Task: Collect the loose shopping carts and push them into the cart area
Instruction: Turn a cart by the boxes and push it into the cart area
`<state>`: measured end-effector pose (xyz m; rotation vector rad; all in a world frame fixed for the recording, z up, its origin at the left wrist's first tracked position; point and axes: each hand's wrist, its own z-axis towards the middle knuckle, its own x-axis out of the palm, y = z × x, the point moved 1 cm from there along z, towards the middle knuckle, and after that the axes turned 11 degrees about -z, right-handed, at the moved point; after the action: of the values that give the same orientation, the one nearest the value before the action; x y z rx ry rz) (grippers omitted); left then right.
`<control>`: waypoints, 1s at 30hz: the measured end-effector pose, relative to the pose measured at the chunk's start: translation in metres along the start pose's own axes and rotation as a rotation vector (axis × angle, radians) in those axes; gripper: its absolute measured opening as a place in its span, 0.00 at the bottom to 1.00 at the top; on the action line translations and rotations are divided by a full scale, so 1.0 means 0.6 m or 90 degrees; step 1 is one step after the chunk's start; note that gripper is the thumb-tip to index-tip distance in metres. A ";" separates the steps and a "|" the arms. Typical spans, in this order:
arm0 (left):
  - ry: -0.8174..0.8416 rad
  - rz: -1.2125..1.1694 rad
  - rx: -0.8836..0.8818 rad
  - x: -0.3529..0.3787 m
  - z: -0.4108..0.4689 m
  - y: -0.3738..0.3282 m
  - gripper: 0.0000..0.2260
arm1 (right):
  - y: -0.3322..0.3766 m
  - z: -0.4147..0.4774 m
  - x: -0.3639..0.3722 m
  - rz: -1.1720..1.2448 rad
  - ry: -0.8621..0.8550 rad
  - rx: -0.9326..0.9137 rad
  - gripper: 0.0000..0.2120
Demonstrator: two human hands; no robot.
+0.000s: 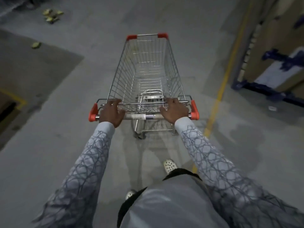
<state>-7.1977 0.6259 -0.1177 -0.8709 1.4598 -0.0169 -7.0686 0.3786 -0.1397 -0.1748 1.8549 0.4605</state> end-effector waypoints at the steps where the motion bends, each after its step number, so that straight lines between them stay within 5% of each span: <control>1: 0.043 0.100 0.004 0.009 0.004 0.028 0.28 | 0.008 -0.004 -0.004 -0.005 0.014 0.025 0.28; 3: 0.099 0.206 0.025 0.017 0.010 0.067 0.31 | 0.025 -0.011 -0.009 -0.010 0.042 0.052 0.29; 7: 0.102 0.154 0.014 -0.014 0.033 0.074 0.22 | 0.067 -0.028 0.002 -0.038 0.017 0.083 0.29; 17: 0.180 0.181 0.043 -0.081 0.131 0.120 0.23 | 0.168 0.002 0.013 -0.034 -0.006 0.175 0.27; 30: 0.154 0.120 0.029 -0.152 0.517 0.169 0.23 | 0.303 0.336 -0.044 -0.018 -0.021 0.202 0.34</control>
<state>-6.9961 0.8980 -0.1329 -0.7090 1.7568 -0.0157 -6.9450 0.6216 -0.1274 0.0210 1.8629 0.1446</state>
